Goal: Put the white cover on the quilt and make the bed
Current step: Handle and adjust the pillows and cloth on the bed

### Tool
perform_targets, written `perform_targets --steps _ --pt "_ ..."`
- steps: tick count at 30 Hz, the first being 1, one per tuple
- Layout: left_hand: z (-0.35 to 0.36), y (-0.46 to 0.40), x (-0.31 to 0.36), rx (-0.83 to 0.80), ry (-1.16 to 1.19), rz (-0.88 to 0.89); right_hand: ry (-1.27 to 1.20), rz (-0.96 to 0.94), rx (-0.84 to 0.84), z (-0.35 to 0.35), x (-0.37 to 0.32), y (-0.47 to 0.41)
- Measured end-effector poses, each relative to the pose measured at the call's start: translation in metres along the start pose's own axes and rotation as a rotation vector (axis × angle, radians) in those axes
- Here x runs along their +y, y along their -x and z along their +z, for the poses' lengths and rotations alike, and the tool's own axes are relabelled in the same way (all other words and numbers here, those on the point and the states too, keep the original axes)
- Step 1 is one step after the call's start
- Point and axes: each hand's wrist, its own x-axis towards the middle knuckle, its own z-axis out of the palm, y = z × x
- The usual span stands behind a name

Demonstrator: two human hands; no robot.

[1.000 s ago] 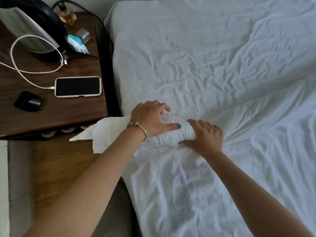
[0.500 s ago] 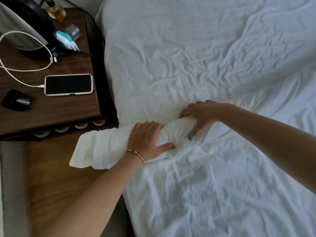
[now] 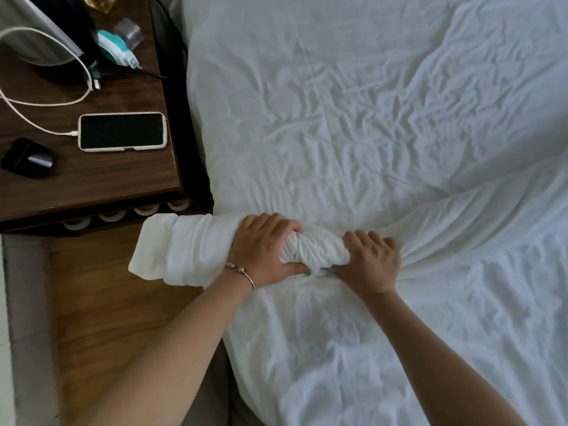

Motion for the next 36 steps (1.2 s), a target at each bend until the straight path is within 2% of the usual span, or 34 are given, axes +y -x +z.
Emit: perform_targets --steps 2,6,9,11,13,15,17,19,21,23,26,28,29,31,33,36 --pt "-0.019 -0.006 0.005 -0.115 0.035 -0.06 -0.026 -0.021 0.021 0.0 0.002 -0.005" --pt "-0.058 -0.045 -0.003 -0.554 0.287 -0.248 -0.059 -0.028 0.049 -0.004 0.004 -0.004" --pt "-0.055 -0.057 -0.009 -0.799 0.191 -0.25 -0.039 -0.043 0.053 -0.006 0.006 -0.001" --pt "-0.041 -0.044 -0.005 -0.869 0.177 -0.268 -0.018 -0.053 0.015 -0.008 0.006 -0.002" --pt "-0.026 -0.021 0.002 -0.746 0.154 -0.226 0.017 -0.071 -0.028 -0.013 0.005 0.0" --pt "-0.016 -0.002 0.006 -0.532 0.117 -0.143 0.045 -0.094 -0.102 -0.022 0.006 0.003" --pt "-0.01 0.009 0.007 -0.394 0.092 -0.081 0.073 -0.129 -0.306 -0.038 0.007 -0.002" --pt "-0.004 0.018 0.006 -0.32 0.066 -0.027 0.127 -0.233 -0.583 -0.057 0.008 -0.016" --pt "0.002 0.026 0.005 -0.254 0.048 0.017 0.053 -0.253 -0.819 -0.073 0.01 -0.04" --pt "0.005 0.03 0.005 -0.187 0.042 0.047 -0.038 -0.249 -0.908 -0.078 0.012 -0.065" --pt "0.009 0.031 0.005 -0.118 0.054 0.06 0.043 -0.329 -0.997 -0.063 0.004 -0.083" --pt "0.014 0.036 0.005 -0.073 0.046 0.067 0.016 -0.278 -1.069 -0.05 -0.004 -0.077" --pt "0.015 0.038 0.005 -0.042 0.037 0.068 0.02 -0.254 -1.053 -0.046 -0.007 -0.072" --pt "0.015 0.037 0.005 0.005 0.036 0.076 0.07 -0.212 -0.917 -0.043 -0.011 -0.061" --pt "0.016 0.04 0.008 0.04 0.032 0.088 0.094 -0.193 -0.622 -0.04 -0.01 -0.036" --pt "0.028 0.064 0.023 0.154 -0.007 0.138 0.001 -0.162 -0.166 -0.028 -0.006 0.032"
